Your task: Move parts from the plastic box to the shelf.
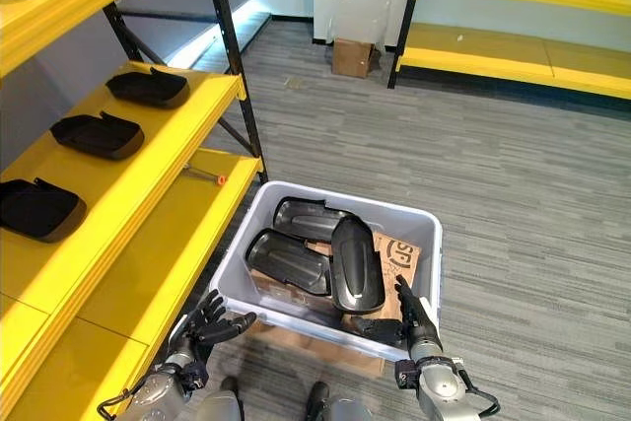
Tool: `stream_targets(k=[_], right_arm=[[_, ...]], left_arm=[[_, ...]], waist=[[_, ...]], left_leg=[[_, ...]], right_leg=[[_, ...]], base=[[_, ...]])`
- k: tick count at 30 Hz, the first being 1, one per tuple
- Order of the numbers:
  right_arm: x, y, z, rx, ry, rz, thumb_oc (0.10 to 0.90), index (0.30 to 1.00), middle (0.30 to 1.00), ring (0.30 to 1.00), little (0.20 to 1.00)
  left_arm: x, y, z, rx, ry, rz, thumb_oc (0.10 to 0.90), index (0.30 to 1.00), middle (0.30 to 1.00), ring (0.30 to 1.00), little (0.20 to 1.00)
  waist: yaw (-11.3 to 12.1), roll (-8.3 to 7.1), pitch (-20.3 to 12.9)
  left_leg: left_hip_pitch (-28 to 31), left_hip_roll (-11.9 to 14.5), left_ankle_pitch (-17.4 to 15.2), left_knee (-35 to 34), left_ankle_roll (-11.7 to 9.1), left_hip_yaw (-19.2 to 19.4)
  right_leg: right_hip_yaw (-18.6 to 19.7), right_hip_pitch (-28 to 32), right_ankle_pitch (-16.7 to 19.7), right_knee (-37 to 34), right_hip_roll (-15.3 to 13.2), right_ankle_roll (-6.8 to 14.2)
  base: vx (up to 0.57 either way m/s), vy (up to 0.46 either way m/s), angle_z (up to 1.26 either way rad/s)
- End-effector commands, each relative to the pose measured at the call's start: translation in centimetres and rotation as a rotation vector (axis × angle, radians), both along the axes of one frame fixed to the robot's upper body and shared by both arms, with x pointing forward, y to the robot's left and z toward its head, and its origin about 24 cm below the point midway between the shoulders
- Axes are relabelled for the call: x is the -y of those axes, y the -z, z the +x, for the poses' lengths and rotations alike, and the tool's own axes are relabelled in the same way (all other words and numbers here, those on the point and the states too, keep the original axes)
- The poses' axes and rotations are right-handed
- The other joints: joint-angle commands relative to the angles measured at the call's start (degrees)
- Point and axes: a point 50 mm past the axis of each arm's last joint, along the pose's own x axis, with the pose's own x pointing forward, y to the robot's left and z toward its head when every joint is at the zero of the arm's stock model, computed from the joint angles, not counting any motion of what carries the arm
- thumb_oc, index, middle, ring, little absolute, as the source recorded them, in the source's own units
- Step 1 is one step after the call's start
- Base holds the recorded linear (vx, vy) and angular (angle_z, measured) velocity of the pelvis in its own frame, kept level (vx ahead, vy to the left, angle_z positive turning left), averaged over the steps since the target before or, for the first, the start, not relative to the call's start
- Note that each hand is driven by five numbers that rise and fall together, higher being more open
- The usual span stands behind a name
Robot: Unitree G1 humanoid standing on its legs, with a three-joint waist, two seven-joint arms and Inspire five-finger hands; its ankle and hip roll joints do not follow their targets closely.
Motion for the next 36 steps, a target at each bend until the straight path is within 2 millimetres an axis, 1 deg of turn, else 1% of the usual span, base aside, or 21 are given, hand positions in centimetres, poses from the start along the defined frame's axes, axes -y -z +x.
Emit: stream_targets(k=[1, 2, 3, 5, 7, 8, 9, 12, 14, 19, 23, 27, 31, 32, 33, 35, 36], right_arm=[[0.5, -3.4, 1.8, 0.193, -0.008, 0.0, 0.9, 1.0, 1.0, 1.0, 1.0], [0.4, -3.3, 1.8, 0.19, -0.013, -0.001, 0.9, 1.0, 1.0, 1.0, 1.0], [0.4, -3.2, 1.7, 0.186, -0.01, 0.001, 0.9, 1.0, 1.0, 1.0, 1.0], [0.3, -3.0, 1.5, 0.176, -0.007, 0.016, 0.9, 1.0, 1.0, 1.0, 1.0], [0.1, -2.9, 1.5, 0.177, -0.004, 0.024, 0.9, 1.0, 1.0, 1.0, 1.0], [-0.1, -2.8, 1.5, 0.174, -0.006, 0.029, 0.9, 1.0, 1.0, 1.0, 1.0], [-0.2, -2.9, 1.6, 0.18, -0.006, 0.031, 0.9, 1.0, 1.0, 1.0, 1.0], [-0.3, -3.1, 1.9, 0.189, -0.008, 0.032, 0.9, 1.0, 1.0, 1.0, 1.0], [-0.6, -3.4, 2.2, 0.208, -0.016, 0.033, 0.9, 1.0, 1.0, 1.0, 1.0], [-0.6, -3.6, 2.4, 0.216, -0.022, 0.032, 0.9, 1.0, 1.0, 1.0, 1.0], [-0.5, -3.8, 2.4, 0.224, -0.027, 0.039, 0.9, 1.0, 1.0, 1.0, 1.0], [-0.1, -4.8, 2.7, 0.262, -0.031, 0.018, 0.9, 1.0, 1.0, 1.0, 1.0], [0.3, -6.6, 3.2, 0.334, -0.057, -0.034, 0.9, 1.0, 1.0, 1.0, 1.0], [0.9, -8.2, 3.6, 0.395, -0.073, -0.09, 0.9, 1.0, 1.0, 1.0, 1.0], [0.9, -8.2, 3.6, 0.395, -0.073, -0.091, 0.9, 1.0, 1.0, 1.0, 1.0], [1.4, -9.9, 4.0, 0.455, -0.099, -0.16, 0.9, 1.0, 1.0, 1.0, 1.0], [1.8, -10.4, 4.1, 0.47, -0.104, -0.189, 0.9, 1.0, 1.0, 1.0, 1.0]], left_arm=[[-1.4, -3.9, 2.7, 0.218, 0.01, 0.055, 0.9, 1.0, 1.0, 1.0, 1.0], [-1.4, -4.0, 2.8, 0.222, 0.018, 0.059, 0.9, 1.0, 1.0, 1.0, 1.0], [-1.3, -4.2, 3.1, 0.232, 0.029, 0.063, 0.9, 1.0, 1.0, 1.0, 1.0], [-1.3, -4.5, 3.3, 0.242, 0.043, 0.072, 0.9, 1.0, 1.0, 1.0, 1.0], [-1.4, -4.7, 3.5, 0.251, 0.055, 0.084, 0.9, 1.0, 1.0, 1.0, 1.0], [-1.4, -4.6, 3.5, 0.246, 0.057, 0.087, 0.9, 1.0, 1.0, 1.0, 1.0], [-1.6, -4.9, 3.7, 0.255, 0.052, 0.09, 0.9, 1.0, 1.0, 1.0, 1.0], [-1.8, -4.9, 3.7, 0.254, 0.047, 0.095, 0.9, 1.0, 1.0, 1.0, 1.0], [-2.1, -4.9, 3.7, 0.252, 0.032, 0.101, 0.9, 1.0, 1.0, 1.0, 1.0], [-2.5, -4.8, 3.5, 0.246, 0.022, 0.112, 0.9, 1.0, 1.0, 1.0, 1.0], [-2.6, -4.7, 3.4, 0.24, 0.02, 0.113, 0.9, 1.0, 1.0, 1.0, 1.0], [-2.8, -4.6, 3.1, 0.231, 0.012, 0.112, 0.9, 1.0, 1.0, 1.0, 1.0], [-3.0, -4.3, 2.7, 0.221, 0.007, 0.113, 0.9, 1.0, 1.0, 1.0, 1.0], [-3.1, -4.3, 2.6, 0.221, 0.006, 0.112, 0.9, 1.0, 1.0, 1.0, 1.0], [-3.1, -4.3, 2.6, 0.221, 0.006, 0.112, 0.9, 1.0, 1.0, 1.0, 1.0], [-3.1, -4.3, 2.6, 0.227, 0.011, 0.112, 0.9, 1.0, 1.0, 1.0, 1.0], [-3.1, -4.4, 2.6, 0.233, 0.014, 0.111, 0.9, 1.0, 1.0, 1.0, 1.0]], waist=[[0.1, 0.87, 0.6], [0.0, 0.97, 0.3], [0.0, 0.81, 0.1], [-0.2, 0.64, -0.3], [-0.1, 0.37, -0.7], [-0.1, 0.31, -0.8], [-0.3, 0.07, -0.8], [-0.2, -0.2, -0.6], [-0.2, -0.61, -0.5], [-0.4, -1.44, -0.9], [-0.6, -1.75, -1.3], [-1.0, -1.94, -1.8], [-1.3, -2.01, -2.2], [-1.5, -2.07, -2.2], [-1.5, -2.04, -2.2], [-1.7, -2.04, -2.2], [-1.7, -2.1, -2.2]], left_leg=[[3.4, -0.3, 1.6, -0.6, -0.6, 1.1], [3.6, -0.9, 1.0, -0.7, -0.6, 1.0], [3.8, -2.1, -0.2, 0.5, -0.3, 0.9], [3.5, -3.3, -2.1, 1.8, 0.3, 1.9], [3.2, -4.6, -4.2, 3.5, 1.2, 2.9], [3.3, -5.1, -4.8, 3.7, 1.6, 3.2], [3.3, -5.8, -6.0, 4.6, 2.3, 4.2], [3.4, -6.2, -6.8, 5.2, 2.9, 5.2], [3.8, -6.6, -8.1, 6.1, 3.8, 6.5], [5.2, -6.5, -8.5, 5.5, 4.1, 8.0], [5.8, -6.3, -8.4, 4.9, 3.9, 8.4], [6.6, -5.9, -8.0, 4.1, 3.5, 8.6], [7.5, -5.4, -7.5, 2.9, 3.1, 8.7], [7.6, -5.1, -7.3, 2.8, 2.8, 8.6], [7.6, -5.0, -7.3, 2.8, 2.8, 8.6], [8.0, -4.7, -6.9, 2.4, 2.6, 8.7], [8.1, -4.7, -7.0, 2.3, 2.6, 8.7]], right_leg=[[5.9, 6.7, 0.1, -5.6, -7.2, 9.4], [6.3, 6.8, 0.4, -5.5, -7.7, 9.6], [6.6, 7.4, 0.7, -5.7, -8.6, 10.2], [6.9, 8.4, 1.4, -6.7, -9.9, 10.8], [7.1, 9.0, 2.3, -7.6, -11.7, 12.0], [7.4, 8.8, 2.6, -7.6, -12.1, 12.3], [8.0, 8.2, 3.6, -7.7, -13.2, 13.1], [8.5, 7.9, 4.4, -8.0, -14.0, 13.8], [9.1, 7.3, 5.6, -7.8, -14.7, 14.6], [9.1, 7.7, 7.4, -9.0, -15.0, 15.2], [8.8, 8.1, 7.8, -9.5, -15.0, 15.4], [8.4, 8.7, 7.6, -10.4, -14.8, 15.2], [8.2, 9.0, 7.2, -10.8, -14.4, 15.1], [8.2, 8.9, 7.0, -10.9, -14.2, 15.0], [8.2, 8.9, 7.0, -10.9, -14.1, 15.0], [8.3, 8.9, 6.9, -10.9, -13.9, 14.9], [8.4, 8.9, 6.7, -11.0, -13.8, 14.9]], base=[[0.11, 0.155, -0.07], [0.17, 0.24, -0.12], [0.15, 0.232, -0.08], [0.14, 0.228, -0.01], [0.12, 0.236, -0.04], [0.1, 0.288, -0.1], [0.08, 0.24, -0.14], [0.05, 0.145, -0.25], [0.07, 0.136, -0.2], [0.06, 0.06, -0.17], [0.06, 0.006, -0.08], [0.06, -0.014, -0.04], [0.05, -0.025, -0.03], [0.0, 0.0, 0.0], [0.03, -0.03, -0.04], [0.01, -0.01, -0.02], [0.02, -0.032, -0.02]])
